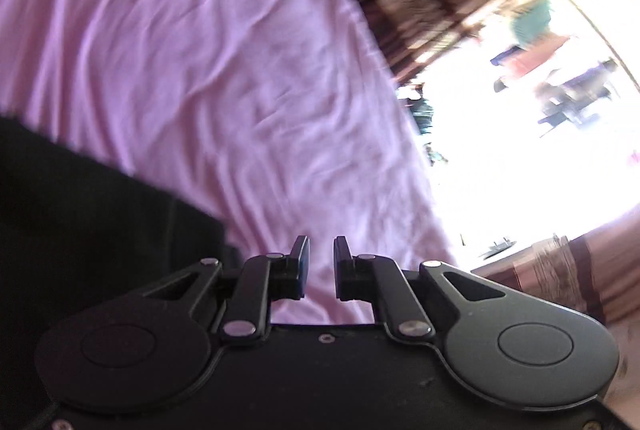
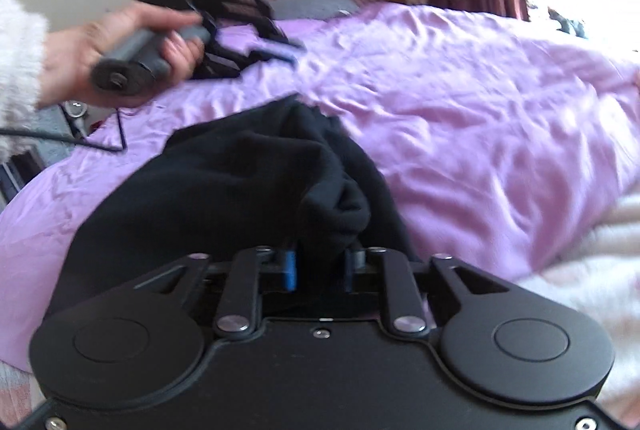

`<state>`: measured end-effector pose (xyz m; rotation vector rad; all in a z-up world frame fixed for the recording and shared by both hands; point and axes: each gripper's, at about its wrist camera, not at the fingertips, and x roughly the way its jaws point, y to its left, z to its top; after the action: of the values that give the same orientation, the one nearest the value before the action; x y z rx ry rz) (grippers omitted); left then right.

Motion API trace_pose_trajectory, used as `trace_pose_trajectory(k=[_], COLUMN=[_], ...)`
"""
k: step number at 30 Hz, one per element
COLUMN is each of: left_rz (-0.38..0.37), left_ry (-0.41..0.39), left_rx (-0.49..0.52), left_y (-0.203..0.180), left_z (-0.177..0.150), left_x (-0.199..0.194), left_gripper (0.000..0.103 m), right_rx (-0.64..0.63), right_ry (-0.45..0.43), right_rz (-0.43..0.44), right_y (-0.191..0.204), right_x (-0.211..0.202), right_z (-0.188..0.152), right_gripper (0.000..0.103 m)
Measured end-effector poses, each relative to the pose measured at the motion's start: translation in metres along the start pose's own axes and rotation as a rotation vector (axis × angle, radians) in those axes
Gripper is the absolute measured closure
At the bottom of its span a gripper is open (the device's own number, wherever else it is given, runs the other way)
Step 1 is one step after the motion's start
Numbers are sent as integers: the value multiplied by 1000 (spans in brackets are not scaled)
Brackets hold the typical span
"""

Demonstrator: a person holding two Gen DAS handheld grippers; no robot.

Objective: Fold small clothes

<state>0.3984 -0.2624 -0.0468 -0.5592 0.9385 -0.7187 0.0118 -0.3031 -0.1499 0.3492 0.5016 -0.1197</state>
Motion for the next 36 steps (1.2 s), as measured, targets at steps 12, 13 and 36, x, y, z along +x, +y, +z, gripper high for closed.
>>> trace_pose_trajectory(k=[12,13,36], left_rz=[82,103,127], left_ry=[-55,-74,-103], left_rx=[103,95,-115], left_y=[46,55,122], left_z=[-136,-150,-219], left_x=[-181,-191,-205], left_gripper=[70,70,55], right_rx=[54,41,184], right_ry=[-111,-76,282], right_rz=[308,346,474], right_y=[-49,-47,-11], right_x=[19,39,214], right_z=[101,114,153], right_gripper=[72,71,96])
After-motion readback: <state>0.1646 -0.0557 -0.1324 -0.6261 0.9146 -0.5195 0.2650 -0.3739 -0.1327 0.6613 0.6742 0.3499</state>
